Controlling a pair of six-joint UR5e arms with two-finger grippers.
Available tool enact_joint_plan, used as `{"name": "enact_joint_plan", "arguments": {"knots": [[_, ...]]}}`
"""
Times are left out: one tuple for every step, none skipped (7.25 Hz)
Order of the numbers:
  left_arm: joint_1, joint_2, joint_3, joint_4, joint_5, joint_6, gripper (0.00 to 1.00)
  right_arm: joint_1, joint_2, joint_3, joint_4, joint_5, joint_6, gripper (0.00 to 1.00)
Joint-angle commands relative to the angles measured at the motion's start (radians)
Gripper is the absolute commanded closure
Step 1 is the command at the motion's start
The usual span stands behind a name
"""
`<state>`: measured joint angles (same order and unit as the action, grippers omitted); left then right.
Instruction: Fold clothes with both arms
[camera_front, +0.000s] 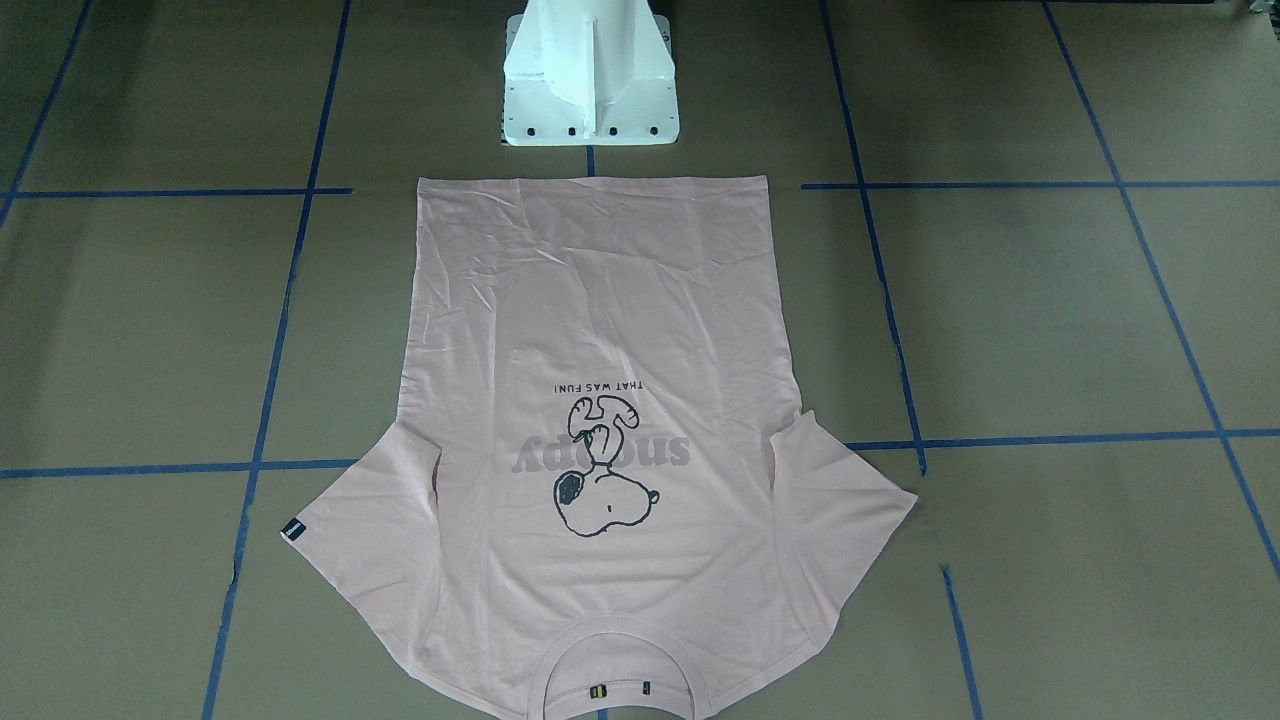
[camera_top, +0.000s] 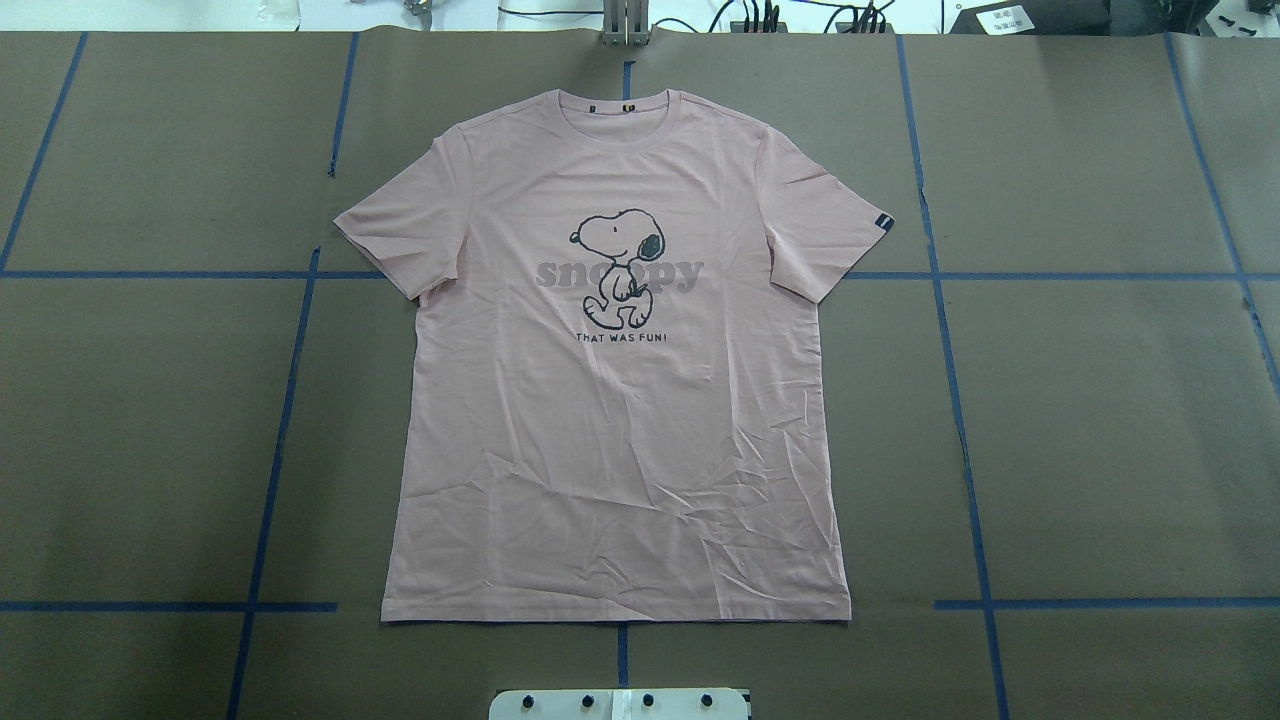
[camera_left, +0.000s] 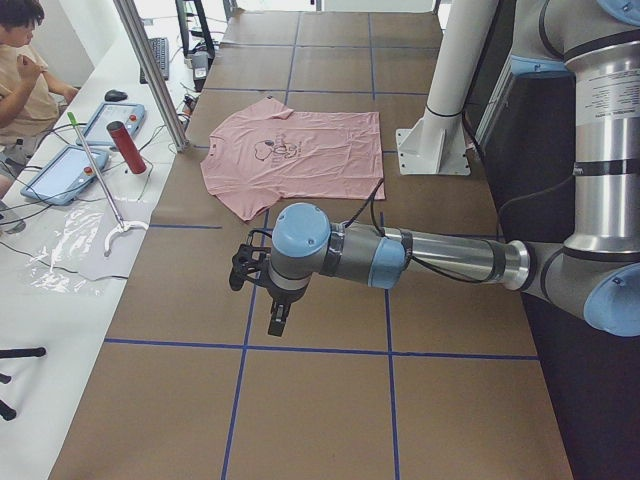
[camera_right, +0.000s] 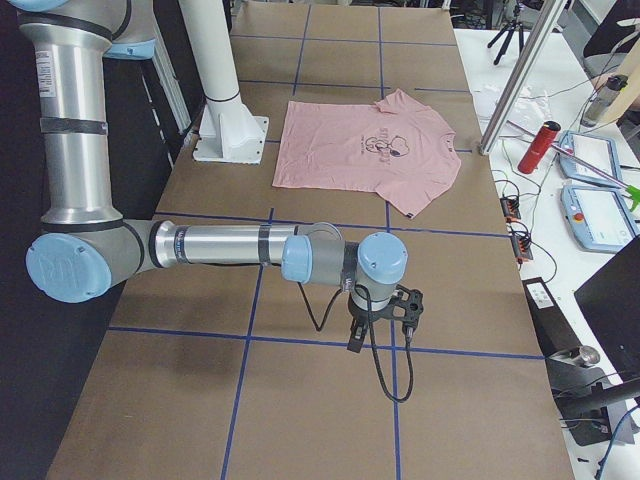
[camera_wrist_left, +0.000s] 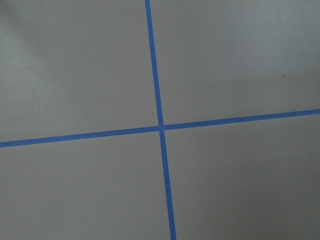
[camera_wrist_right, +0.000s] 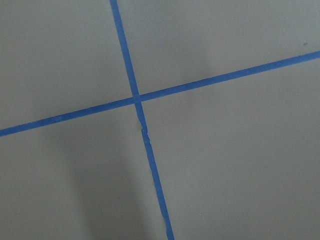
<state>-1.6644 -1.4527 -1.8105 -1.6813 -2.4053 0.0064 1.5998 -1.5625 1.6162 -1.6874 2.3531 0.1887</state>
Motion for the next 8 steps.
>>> {"name": "enact_joint_plan", "arguments": {"knots": [[0.002,0.000,0.000,-0.015,0.000,0.027,0.00,-0.009,0.007,-0.002,0.006,0.000,0.003,0.00],[0.003,0.000,0.007,-0.018,0.000,0.027,0.00,-0.036,0.006,-0.012,0.077,0.000,0.008,0.00],[0.003,0.002,0.007,-0.018,0.000,0.027,0.00,-0.043,0.002,-0.030,0.136,0.015,0.009,0.00],[0.003,0.002,0.008,-0.020,0.002,0.027,0.00,-0.052,0.002,-0.038,0.155,0.043,0.009,0.00],[0.003,0.002,0.019,-0.018,0.000,0.027,0.00,-0.072,0.002,-0.035,0.166,0.067,0.008,0.00],[0.003,0.002,0.023,-0.018,0.000,0.024,0.00,-0.127,0.002,-0.038,0.252,0.134,0.012,0.00],[0.005,0.002,0.022,-0.018,0.000,0.023,0.00,-0.185,0.007,-0.041,0.375,0.135,0.020,0.00],[0.005,0.002,0.034,-0.018,0.000,0.024,0.00,-0.255,0.047,-0.056,0.426,0.132,0.096,0.00]]}}
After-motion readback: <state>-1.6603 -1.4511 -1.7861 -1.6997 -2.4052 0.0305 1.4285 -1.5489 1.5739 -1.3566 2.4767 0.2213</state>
